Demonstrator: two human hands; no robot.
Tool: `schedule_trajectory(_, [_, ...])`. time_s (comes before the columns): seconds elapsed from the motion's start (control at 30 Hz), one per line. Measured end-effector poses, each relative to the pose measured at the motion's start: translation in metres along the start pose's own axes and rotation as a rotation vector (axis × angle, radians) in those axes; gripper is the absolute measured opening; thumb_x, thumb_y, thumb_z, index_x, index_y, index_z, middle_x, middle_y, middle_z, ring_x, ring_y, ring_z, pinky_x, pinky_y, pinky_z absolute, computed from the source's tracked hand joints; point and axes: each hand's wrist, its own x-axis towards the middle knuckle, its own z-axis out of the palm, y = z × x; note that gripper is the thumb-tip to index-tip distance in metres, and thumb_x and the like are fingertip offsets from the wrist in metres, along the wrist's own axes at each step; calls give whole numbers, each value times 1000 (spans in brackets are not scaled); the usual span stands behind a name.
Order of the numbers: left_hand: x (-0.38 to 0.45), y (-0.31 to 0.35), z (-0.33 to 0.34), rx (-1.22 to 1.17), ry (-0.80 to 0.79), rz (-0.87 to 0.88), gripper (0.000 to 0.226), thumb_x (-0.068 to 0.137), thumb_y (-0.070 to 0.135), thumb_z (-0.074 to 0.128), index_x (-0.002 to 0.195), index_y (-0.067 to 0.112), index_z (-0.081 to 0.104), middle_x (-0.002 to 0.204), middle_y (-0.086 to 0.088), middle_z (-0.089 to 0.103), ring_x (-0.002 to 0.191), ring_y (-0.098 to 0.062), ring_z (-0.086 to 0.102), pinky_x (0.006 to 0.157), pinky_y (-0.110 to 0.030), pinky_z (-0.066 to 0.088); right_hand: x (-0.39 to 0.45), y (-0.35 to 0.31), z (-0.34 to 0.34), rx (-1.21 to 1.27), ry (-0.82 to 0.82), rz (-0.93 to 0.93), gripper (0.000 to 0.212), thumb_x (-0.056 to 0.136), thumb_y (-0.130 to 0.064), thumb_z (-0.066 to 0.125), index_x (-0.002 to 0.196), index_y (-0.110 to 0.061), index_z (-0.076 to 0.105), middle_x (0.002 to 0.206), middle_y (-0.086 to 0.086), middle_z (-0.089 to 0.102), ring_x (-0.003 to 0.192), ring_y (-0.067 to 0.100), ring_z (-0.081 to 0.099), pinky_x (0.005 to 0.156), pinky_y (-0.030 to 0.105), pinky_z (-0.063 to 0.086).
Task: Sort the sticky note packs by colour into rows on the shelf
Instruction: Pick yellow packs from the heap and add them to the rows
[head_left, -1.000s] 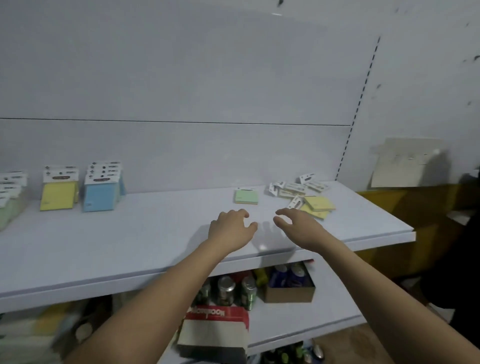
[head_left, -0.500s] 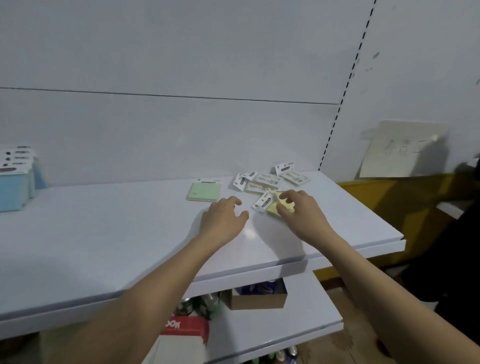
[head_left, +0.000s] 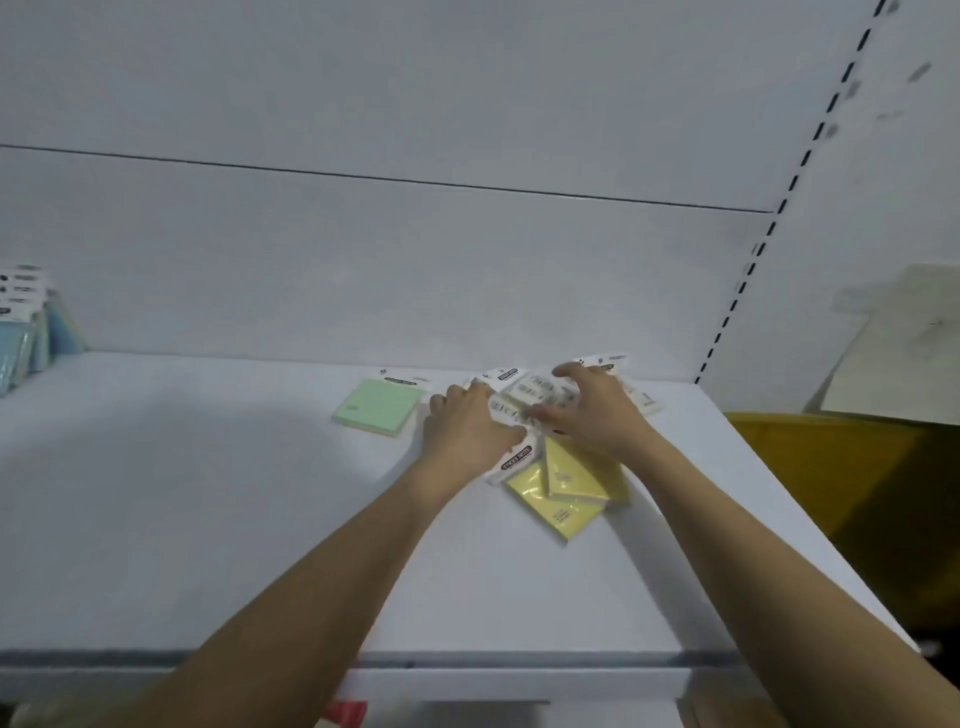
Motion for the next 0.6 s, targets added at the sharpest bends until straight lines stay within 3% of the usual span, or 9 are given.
schedule_trajectory(0.17, [22,24,14,151,-4,-108,84,71,71,61,138,25,40,133,-10,43,128,-33,34,102,-39,33,24,24,-1,37,-54,-120,55,75,-50,72,121,-24,58,116,2,63,107,21,58,82,30,43])
schedule_trajectory(0.23, [28,30,19,176,18,-155,81,73,72,56,138,26,43,135,-10,42,130,-34,32,103,-41,33,27,31,-5,221,-3,-93,44,76,-48,72,113,-25,62,105,-2,66,89,12,62,73,27,46])
schedule_trajectory(0.3, [29,37,22,158,36,-218,77,76,70,55,138,27,45,138,-7,40,134,-32,28,104,-43,32,29,35,-12,437,47,-30,32,79,-47,68,106,-28,64,103,-3,65,84,11,61,70,25,44])
schedule_trajectory(0.43, [30,42,23,170,23,-234,84,70,69,64,140,28,42,138,-5,37,135,-29,24,103,-45,32,30,33,-24,888,41,106,26,92,-42,50,91,-18,61,92,4,62,82,19,60,80,45,56])
schedule_trajectory(0.53, [30,39,23,187,22,-219,88,67,70,66,140,26,41,135,-5,36,133,-29,24,101,-44,33,26,27,-29,1223,-93,197,28,101,-30,40,90,-12,59,95,13,57,82,23,62,72,37,59])
schedule_trajectory(0.6, [28,36,23,203,47,-200,87,67,68,66,139,23,41,134,-6,36,131,-29,25,101,-43,33,26,27,-28,1314,-114,221,26,102,-26,39,96,-13,61,107,20,61,88,25,65,68,32,60])
